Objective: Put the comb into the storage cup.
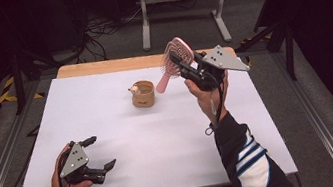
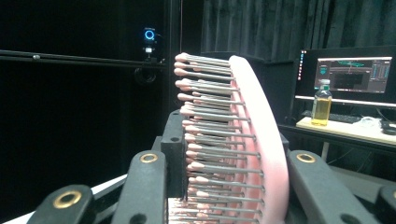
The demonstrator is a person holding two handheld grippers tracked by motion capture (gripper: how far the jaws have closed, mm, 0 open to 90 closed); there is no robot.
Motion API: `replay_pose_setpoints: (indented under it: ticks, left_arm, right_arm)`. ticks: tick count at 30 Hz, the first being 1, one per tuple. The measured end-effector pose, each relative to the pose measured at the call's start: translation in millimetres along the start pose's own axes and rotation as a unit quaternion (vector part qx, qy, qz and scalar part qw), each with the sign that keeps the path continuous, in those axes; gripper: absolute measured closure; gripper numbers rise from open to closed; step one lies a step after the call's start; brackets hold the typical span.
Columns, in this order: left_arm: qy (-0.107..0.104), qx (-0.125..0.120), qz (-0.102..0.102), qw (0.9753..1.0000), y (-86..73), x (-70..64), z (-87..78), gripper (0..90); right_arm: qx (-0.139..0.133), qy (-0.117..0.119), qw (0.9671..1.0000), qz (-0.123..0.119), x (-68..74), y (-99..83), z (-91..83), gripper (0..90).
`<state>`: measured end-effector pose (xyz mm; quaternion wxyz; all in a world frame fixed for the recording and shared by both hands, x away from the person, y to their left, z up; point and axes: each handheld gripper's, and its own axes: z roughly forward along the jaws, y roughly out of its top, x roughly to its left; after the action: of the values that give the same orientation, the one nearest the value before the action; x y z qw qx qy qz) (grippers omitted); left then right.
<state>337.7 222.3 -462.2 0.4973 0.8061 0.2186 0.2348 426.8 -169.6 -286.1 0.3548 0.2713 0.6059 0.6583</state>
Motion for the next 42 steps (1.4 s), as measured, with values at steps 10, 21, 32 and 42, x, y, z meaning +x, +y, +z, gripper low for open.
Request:
replay_pose_setpoints:
  ticks: [10,21,32,42]
  left_arm:
    - [-0.003,-0.004,-0.003,1.0000,-0.2,0.8,-0.6,4.6]
    - [-0.004,-0.003,-0.002,1.0000,-0.5,1.6,-1.3,4.6]
    - [-0.008,-0.003,-0.004,1.0000,-1.1,2.2,-0.8,4.6]
    - [-0.009,-0.003,-0.004,0.9999,-1.4,2.0,-0.4,4.6]
  right_arm:
    - [0.001,0.001,1.0000,0.000,3.2,0.7,18.5,64.3]
    - [0.009,0.000,0.9999,0.009,7.3,-6.9,39.7,64.3]
    - [0.027,-0.001,0.9996,0.004,11.8,-19.1,56.8,64.3]
    - [0.046,-0.004,0.9989,0.008,11.8,-33.6,68.8,64.2]
